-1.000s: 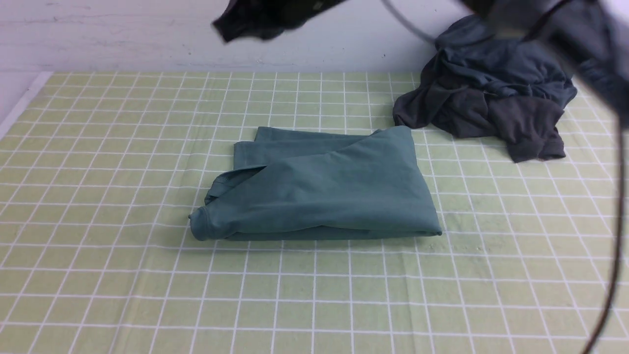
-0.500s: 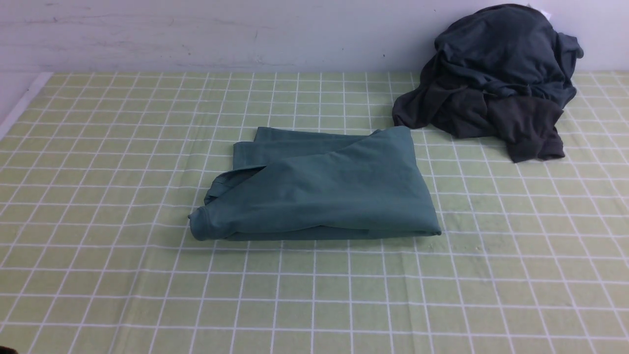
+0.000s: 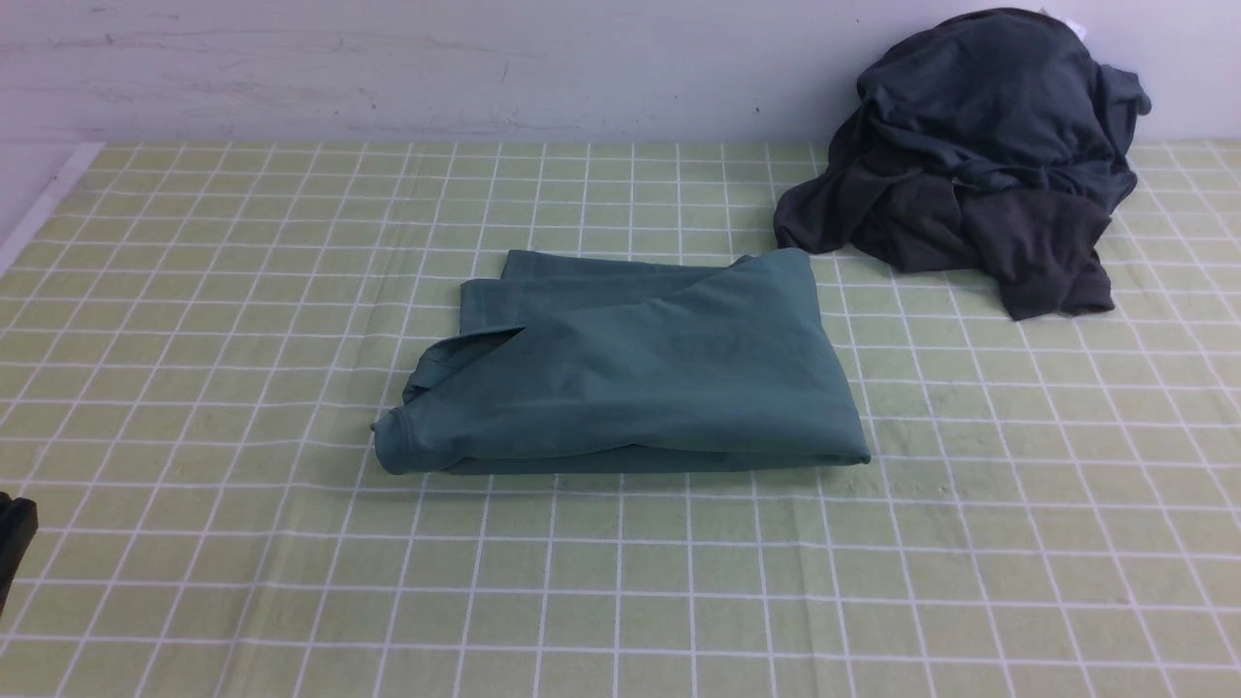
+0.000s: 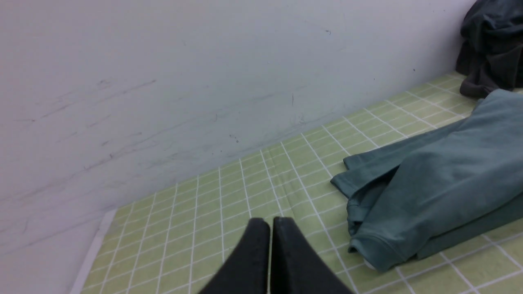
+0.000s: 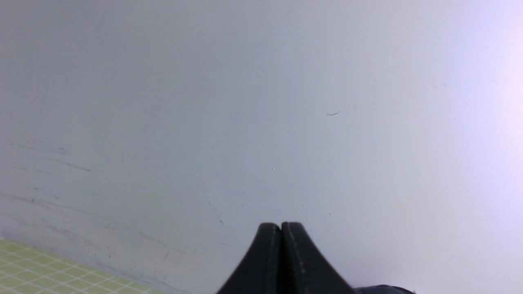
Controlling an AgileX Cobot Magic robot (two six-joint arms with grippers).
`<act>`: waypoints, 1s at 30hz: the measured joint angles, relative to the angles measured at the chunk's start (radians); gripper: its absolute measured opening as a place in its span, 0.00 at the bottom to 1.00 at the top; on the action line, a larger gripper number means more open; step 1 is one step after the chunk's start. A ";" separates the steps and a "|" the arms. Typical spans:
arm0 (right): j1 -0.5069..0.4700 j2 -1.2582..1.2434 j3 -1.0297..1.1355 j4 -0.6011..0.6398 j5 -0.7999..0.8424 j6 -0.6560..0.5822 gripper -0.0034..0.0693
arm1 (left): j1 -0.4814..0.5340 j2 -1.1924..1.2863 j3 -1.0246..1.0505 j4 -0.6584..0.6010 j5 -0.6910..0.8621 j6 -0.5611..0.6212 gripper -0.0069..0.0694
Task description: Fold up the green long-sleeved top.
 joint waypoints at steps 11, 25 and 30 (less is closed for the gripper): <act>0.000 -0.087 0.187 0.000 0.199 0.007 0.03 | 0.000 0.000 0.000 0.001 0.002 0.000 0.09; -0.252 -0.457 0.187 0.001 0.818 0.068 0.03 | 0.000 -0.001 0.000 0.001 0.002 0.000 0.09; -0.365 -0.460 0.187 0.001 0.839 0.148 0.03 | 0.000 -0.001 0.000 0.001 0.002 0.000 0.09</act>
